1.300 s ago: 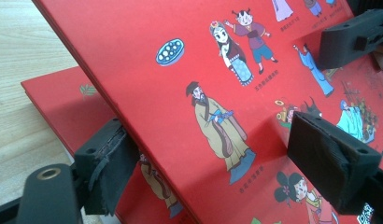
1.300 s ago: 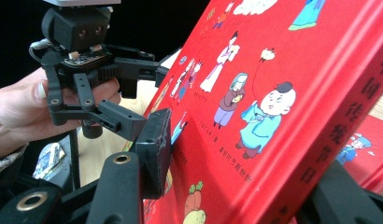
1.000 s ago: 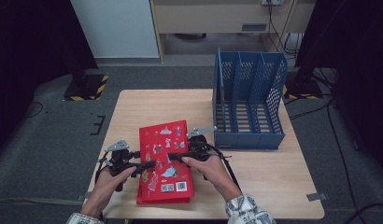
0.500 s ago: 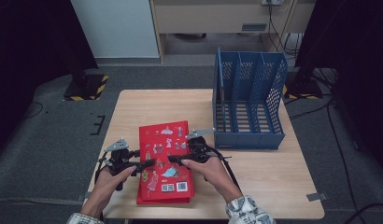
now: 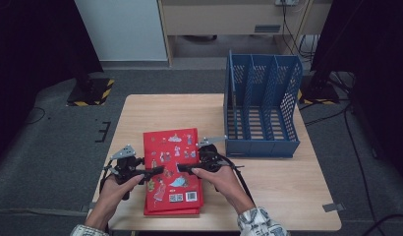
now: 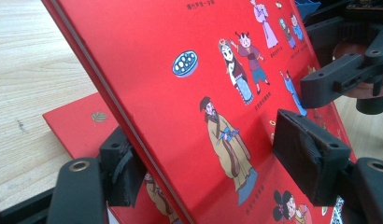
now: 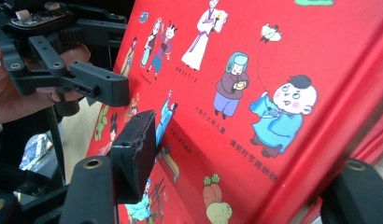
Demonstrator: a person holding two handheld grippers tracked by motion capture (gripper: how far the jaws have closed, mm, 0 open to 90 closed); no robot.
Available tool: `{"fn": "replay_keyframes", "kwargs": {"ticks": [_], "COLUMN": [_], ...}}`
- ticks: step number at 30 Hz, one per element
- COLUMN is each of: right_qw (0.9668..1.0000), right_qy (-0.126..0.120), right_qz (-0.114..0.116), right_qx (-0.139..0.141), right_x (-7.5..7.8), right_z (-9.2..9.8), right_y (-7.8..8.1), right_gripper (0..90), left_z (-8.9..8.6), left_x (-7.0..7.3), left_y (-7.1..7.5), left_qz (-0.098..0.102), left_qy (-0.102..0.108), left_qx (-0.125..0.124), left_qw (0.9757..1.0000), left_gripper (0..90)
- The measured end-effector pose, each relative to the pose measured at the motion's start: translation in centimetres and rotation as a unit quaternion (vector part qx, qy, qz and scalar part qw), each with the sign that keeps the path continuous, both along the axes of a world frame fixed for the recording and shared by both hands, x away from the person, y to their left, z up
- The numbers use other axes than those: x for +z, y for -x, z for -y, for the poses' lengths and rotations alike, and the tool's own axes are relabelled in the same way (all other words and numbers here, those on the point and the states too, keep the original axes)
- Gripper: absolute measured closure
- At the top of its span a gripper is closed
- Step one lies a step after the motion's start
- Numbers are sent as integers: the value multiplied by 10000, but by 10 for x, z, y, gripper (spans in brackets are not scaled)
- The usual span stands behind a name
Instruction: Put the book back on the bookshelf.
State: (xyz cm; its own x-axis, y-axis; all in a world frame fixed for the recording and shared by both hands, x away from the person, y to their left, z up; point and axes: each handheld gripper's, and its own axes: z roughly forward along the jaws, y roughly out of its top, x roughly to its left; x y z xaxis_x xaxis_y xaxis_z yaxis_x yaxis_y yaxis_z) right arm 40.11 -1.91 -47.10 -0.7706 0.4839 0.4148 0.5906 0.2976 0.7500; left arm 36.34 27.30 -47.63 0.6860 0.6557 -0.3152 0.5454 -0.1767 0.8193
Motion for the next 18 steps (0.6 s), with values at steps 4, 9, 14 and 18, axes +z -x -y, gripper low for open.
{"fn": "replay_keyframes", "kwargs": {"ticks": [4, 9, 14, 18], "right_qw": [10000, 9999, 9998, 9995], "right_qy": [4, -85, -218, -315], "right_qz": [-9, -53, -24, 5], "right_qx": [-8, -24, -6, -16], "right_x": [0, 1, 5, 11], "right_z": [0, 2, 5, 8], "right_y": [0, 1, 1, 3], "right_gripper": [379, 405, 452, 484], "left_z": [0, 1, 0, 0], "left_x": [1, 4, 10, 18], "left_y": [0, 1, 2, 3], "left_qz": [-6, 3, 74, 112], "left_qy": [-17, -48, -19, -7], "left_qx": [10, 18, 29, 59], "left_qw": [10000, 10000, 10000, 9999], "left_gripper": [279, 282, 300, 334]}}
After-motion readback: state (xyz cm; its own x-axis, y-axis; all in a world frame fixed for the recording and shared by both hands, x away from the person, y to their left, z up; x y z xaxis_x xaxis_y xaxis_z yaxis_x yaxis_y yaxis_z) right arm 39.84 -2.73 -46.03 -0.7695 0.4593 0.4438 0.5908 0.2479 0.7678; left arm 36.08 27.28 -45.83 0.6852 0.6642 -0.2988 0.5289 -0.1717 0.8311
